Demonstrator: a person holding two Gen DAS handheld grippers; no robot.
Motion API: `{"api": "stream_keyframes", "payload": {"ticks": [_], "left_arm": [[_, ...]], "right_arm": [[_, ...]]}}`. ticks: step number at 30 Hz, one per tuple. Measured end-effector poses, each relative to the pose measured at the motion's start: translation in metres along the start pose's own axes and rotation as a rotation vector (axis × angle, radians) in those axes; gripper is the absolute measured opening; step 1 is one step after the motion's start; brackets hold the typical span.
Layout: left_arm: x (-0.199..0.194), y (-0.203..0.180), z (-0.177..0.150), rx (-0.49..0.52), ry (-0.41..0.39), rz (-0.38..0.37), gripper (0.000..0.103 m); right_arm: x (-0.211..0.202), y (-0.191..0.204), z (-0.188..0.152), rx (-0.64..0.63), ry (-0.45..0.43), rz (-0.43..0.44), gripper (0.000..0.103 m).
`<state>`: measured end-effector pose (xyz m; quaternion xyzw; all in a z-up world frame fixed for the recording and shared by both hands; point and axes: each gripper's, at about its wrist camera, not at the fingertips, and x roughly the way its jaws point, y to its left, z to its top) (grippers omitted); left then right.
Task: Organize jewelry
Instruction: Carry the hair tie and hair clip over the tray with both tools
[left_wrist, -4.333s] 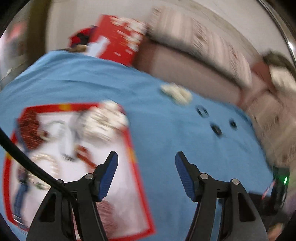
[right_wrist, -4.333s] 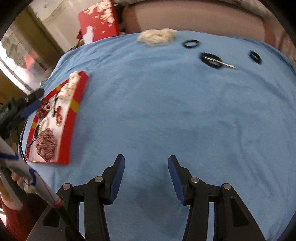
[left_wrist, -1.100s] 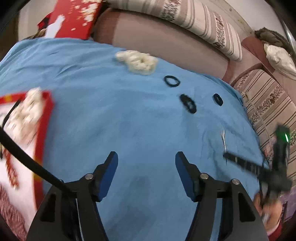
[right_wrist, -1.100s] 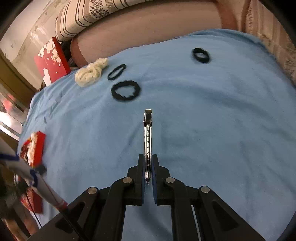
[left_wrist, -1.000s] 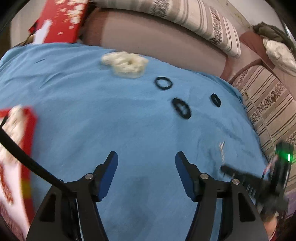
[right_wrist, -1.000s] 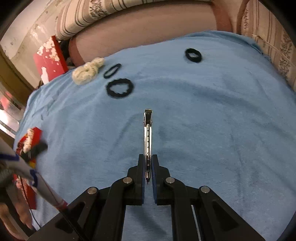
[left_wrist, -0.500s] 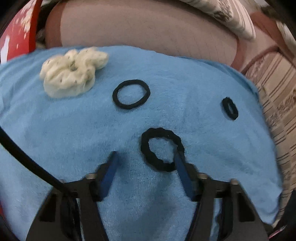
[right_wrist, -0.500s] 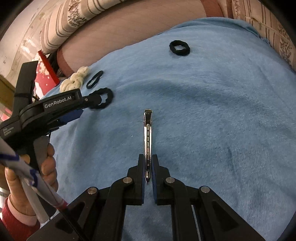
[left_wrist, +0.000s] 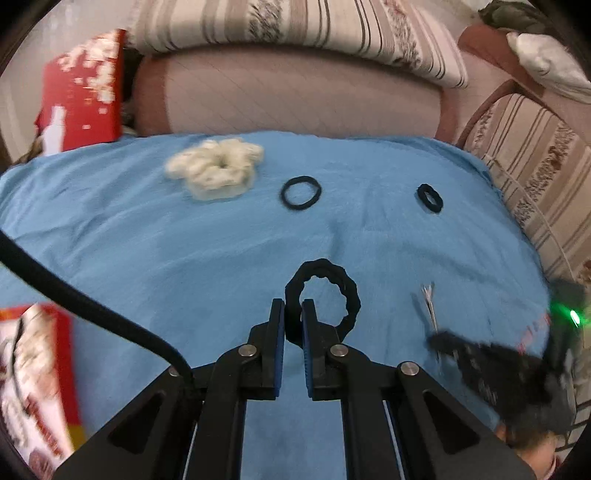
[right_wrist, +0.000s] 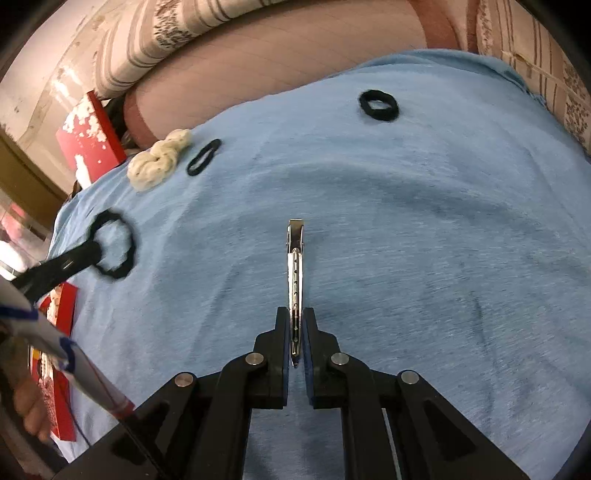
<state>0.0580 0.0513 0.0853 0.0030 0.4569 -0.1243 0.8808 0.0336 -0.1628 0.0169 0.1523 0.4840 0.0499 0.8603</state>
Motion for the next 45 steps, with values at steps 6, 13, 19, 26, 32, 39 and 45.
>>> {"api": "stream_keyframes", "payload": {"ticks": [6, 13, 19, 26, 32, 39, 45], "left_arm": [[-0.059, 0.034, -0.042, -0.051, -0.053, 0.051, 0.008], [-0.113, 0.074, -0.086, -0.103, -0.129, 0.182, 0.008], [-0.14, 0.102, -0.108, -0.116, -0.171, 0.265, 0.008], [-0.159, 0.138, -0.122, -0.161, -0.195, 0.304, 0.008], [-0.169, 0.165, -0.128, -0.203, -0.213, 0.314, 0.008], [-0.175, 0.192, -0.137, -0.259, -0.223, 0.308, 0.008], [-0.174, 0.225, -0.146, -0.33, -0.206, 0.31, 0.008]], "right_arm": [[-0.008, 0.034, -0.019, -0.089, -0.03, -0.005, 0.007], [-0.017, 0.071, -0.046, -0.173, -0.051, -0.017, 0.007], [-0.021, 0.101, -0.085, -0.216, -0.024, 0.008, 0.007], [-0.029, 0.134, -0.118, -0.259, 0.0, 0.029, 0.007], [-0.031, 0.163, -0.129, -0.289, 0.015, 0.04, 0.007], [-0.036, 0.212, -0.133, -0.369, 0.013, 0.065, 0.007], [-0.038, 0.262, -0.126, -0.44, 0.005, 0.115, 0.007]]}}
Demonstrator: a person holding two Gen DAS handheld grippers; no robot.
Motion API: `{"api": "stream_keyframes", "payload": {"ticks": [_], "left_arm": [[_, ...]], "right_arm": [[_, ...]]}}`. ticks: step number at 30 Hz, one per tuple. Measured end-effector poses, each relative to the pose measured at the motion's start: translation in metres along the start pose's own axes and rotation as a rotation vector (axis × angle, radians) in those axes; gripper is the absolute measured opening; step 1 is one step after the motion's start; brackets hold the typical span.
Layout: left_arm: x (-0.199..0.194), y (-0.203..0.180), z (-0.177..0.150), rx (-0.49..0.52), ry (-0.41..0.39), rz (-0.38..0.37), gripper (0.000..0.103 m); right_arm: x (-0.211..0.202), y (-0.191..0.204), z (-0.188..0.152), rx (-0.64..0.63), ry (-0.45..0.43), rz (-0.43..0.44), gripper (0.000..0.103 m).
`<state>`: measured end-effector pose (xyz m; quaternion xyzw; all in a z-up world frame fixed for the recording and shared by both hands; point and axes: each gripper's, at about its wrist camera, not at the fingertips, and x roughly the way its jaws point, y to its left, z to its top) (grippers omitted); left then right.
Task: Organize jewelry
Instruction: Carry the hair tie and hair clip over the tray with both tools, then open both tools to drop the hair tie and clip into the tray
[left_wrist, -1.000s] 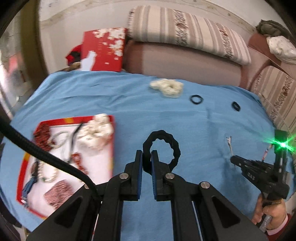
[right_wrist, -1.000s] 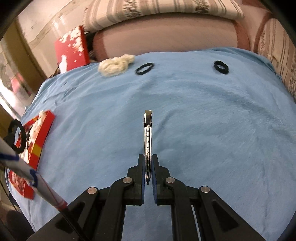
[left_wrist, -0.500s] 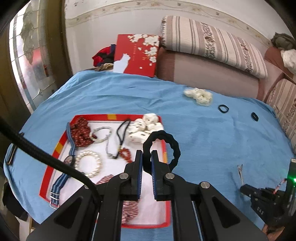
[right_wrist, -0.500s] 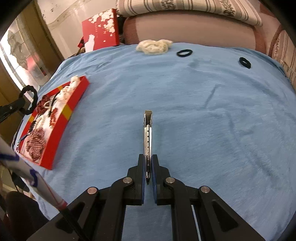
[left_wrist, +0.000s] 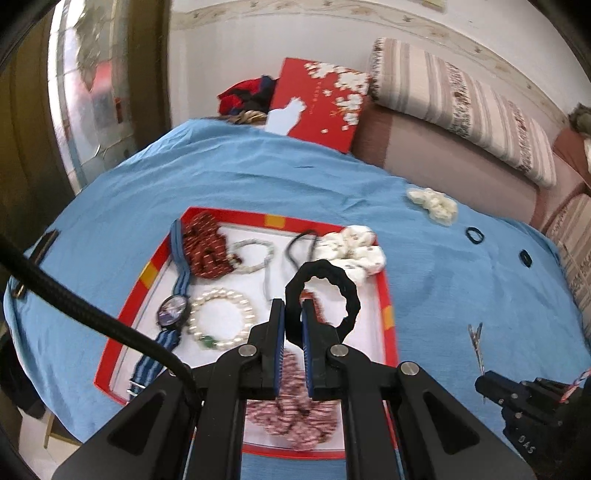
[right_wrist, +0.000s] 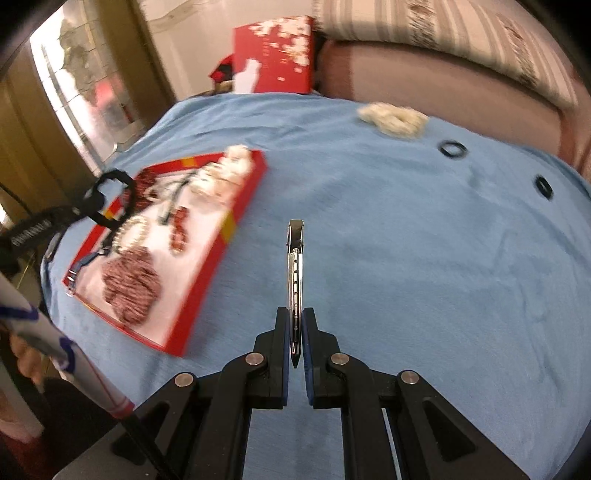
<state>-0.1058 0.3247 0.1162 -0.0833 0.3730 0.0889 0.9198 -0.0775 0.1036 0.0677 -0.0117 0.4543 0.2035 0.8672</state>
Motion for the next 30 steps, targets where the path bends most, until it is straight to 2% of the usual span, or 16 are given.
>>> {"api": "stream_keyframes", "payload": {"ticks": [5, 9, 14, 22, 25, 27, 29, 30], "left_arm": [[0.017, 0.049, -0.001, -0.132, 0.056, 0.019, 0.008], [0.037, 0.081, -0.011, -0.22, 0.133, 0.036, 0.008], [0.05, 0.089, -0.023, -0.236, 0.193, 0.032, 0.008], [0.048, 0.085, -0.022, -0.22, 0.17, 0.035, 0.01], [0.041, 0.079, -0.019, -0.195, 0.139, 0.031, 0.021], [0.034, 0.073, -0.018, -0.174, 0.104, 0.033, 0.034], [0.026, 0.067, -0.016, -0.152, 0.062, 0.036, 0.04], [0.022, 0.065, -0.015, -0.144, 0.035, 0.04, 0.045]], "right_arm": [[0.015, 0.037, 0.03, -0.033, 0.0, 0.073, 0.007], [0.039, 0.07, 0.052, -0.089, 0.015, 0.078, 0.007], [0.082, 0.09, 0.066, -0.104, 0.094, 0.063, 0.007], [0.122, 0.095, 0.063, -0.123, 0.171, 0.003, 0.008], [0.123, 0.093, 0.064, -0.12, 0.164, -0.008, 0.008], [0.119, 0.089, 0.065, -0.098, 0.163, 0.008, 0.009], [0.116, 0.086, 0.066, -0.076, 0.157, 0.02, 0.021], [0.111, 0.084, 0.066, -0.061, 0.145, 0.032, 0.025]]}}
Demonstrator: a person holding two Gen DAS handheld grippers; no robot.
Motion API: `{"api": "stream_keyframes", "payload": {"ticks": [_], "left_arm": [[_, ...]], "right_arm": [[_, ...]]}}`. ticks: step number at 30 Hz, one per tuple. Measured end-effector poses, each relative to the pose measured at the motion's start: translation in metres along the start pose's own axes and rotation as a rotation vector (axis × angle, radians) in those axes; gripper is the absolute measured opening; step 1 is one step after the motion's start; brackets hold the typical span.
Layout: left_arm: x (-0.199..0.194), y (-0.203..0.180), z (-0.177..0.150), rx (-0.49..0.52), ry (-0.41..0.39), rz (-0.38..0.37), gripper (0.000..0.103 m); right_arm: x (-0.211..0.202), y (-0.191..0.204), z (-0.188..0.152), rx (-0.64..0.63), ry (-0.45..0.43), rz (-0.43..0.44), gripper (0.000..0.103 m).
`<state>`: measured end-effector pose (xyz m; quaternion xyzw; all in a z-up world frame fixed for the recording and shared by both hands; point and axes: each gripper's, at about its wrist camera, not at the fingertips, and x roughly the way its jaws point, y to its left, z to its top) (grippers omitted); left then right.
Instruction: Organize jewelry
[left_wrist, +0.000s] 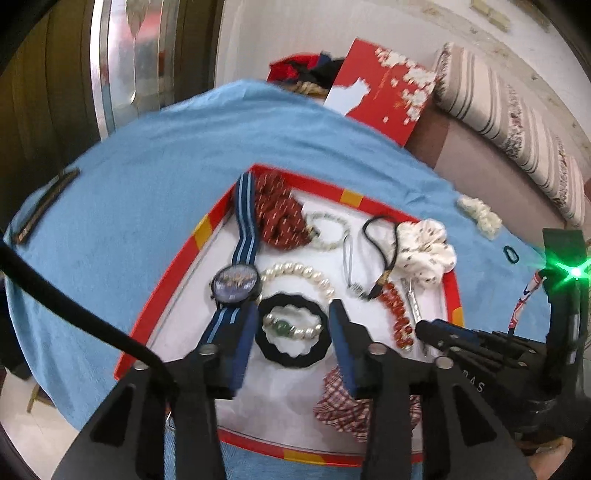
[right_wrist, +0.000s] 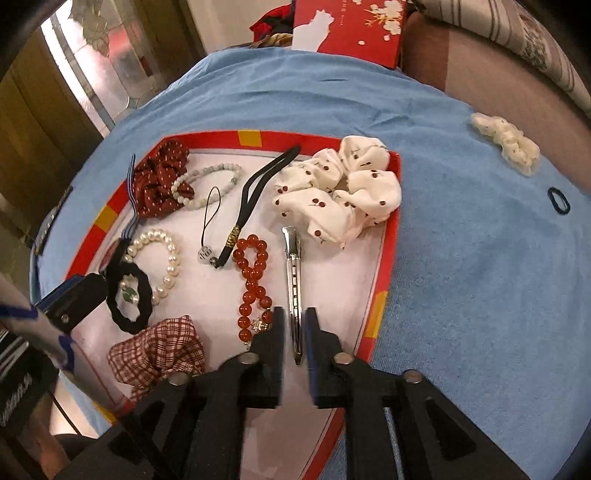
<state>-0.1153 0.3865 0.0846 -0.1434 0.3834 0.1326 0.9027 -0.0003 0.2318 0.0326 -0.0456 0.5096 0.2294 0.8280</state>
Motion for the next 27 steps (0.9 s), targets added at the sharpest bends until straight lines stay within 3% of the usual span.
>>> {"api": "stream_keyframes", "payload": {"ticks": [4, 6, 8, 11, 16, 22, 27], "left_arm": [[-0.026, -0.011, 0.0, 0.034, -0.164, 0.073, 0.062], [-0.046, -0.017, -0.002, 0.052, -0.291, 0.152, 0.083], [-0.067, -0.023, -0.008, 0.055, -0.406, 0.21, 0.095], [-0.093, -0.03, -0.013, 0.058, -0.504, 0.244, 0.1], [-0.125, -0.043, -0.024, 0.053, -0.513, 0.266, 0.103], [-0.162, -0.057, -0.05, 0.06, -0.541, 0.271, 0.103], [-0.167, -0.063, -0.065, 0.042, -0.414, 0.201, 0.103]], "right_arm": [[-0.024, -0.005, -0.005, 0.018, -0.046, 0.015, 0.03], [-0.04, -0.011, -0.014, 0.021, -0.07, 0.013, 0.032], [-0.054, -0.018, -0.023, 0.024, -0.087, 0.012, 0.035], [-0.072, -0.03, -0.039, 0.044, -0.102, 0.012, 0.037], [-0.098, -0.053, -0.07, 0.072, -0.127, -0.012, 0.041], [-0.117, -0.054, -0.104, 0.011, -0.155, -0.09, 0.046], [-0.126, -0.053, -0.126, -0.013, -0.174, -0.118, 0.049]]}}
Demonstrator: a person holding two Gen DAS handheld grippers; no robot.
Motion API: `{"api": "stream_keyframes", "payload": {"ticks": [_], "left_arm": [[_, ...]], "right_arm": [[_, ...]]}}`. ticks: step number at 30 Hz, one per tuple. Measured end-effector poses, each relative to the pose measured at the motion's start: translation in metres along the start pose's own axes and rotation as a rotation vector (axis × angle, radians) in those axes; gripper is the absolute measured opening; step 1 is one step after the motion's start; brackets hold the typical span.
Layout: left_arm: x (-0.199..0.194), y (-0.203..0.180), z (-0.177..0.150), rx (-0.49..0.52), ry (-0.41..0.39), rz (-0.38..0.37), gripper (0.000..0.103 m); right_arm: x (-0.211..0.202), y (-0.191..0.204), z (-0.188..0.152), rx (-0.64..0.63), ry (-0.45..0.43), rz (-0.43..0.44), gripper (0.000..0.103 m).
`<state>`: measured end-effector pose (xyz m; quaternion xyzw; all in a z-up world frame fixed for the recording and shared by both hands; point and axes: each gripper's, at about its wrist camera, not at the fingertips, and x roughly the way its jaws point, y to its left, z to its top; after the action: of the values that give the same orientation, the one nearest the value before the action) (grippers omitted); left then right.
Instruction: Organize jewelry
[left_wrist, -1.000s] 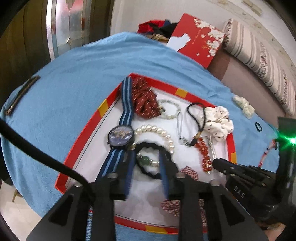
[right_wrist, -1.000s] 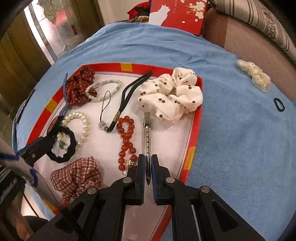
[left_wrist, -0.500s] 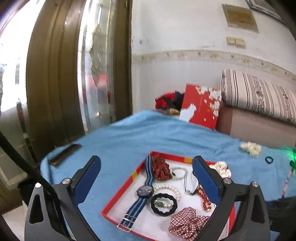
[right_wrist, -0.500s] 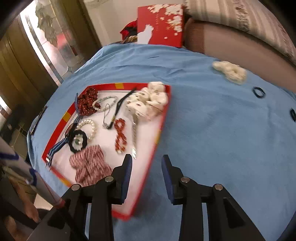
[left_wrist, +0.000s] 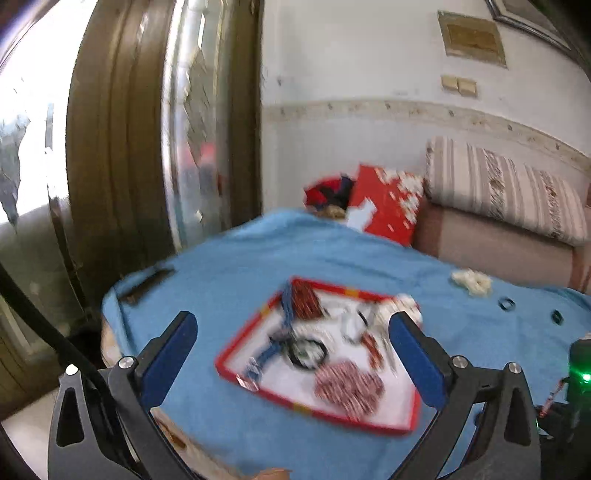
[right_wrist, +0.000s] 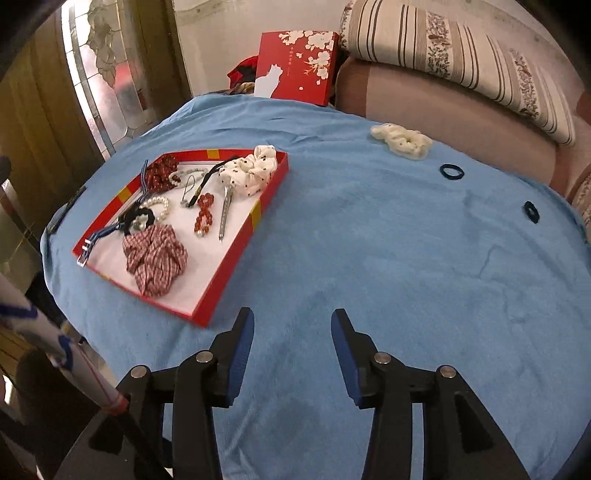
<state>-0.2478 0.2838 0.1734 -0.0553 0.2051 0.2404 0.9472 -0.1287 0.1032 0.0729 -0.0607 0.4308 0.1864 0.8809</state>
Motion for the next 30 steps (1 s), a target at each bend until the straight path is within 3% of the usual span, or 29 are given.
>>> {"api": "stream_keyframes", "payload": {"ticks": [3, 10, 16, 30], "left_arm": [[-0.001, -0.006, -0.015, -0.001, 0.083, -0.059, 0.103], [0.009, -0.036, -0.049, 0.077, 0.237, -0.09, 0.103], [0.013, -0.047, -0.061, 0.084, 0.296, -0.107, 0.103], [0.028, -0.045, -0.071, 0.11, 0.342, -0.069, 0.103]], "right_arm": [[-0.006, -0.005, -0.007, 0.008, -0.01, -0.003, 0.052], [-0.014, -0.011, -0.016, -0.023, -0.033, -0.046, 0.056], [-0.012, -0.009, -0.018, -0.043, -0.038, -0.057, 0.06], [-0.002, -0.001, -0.022, -0.081, -0.018, -0.074, 0.061]]}}
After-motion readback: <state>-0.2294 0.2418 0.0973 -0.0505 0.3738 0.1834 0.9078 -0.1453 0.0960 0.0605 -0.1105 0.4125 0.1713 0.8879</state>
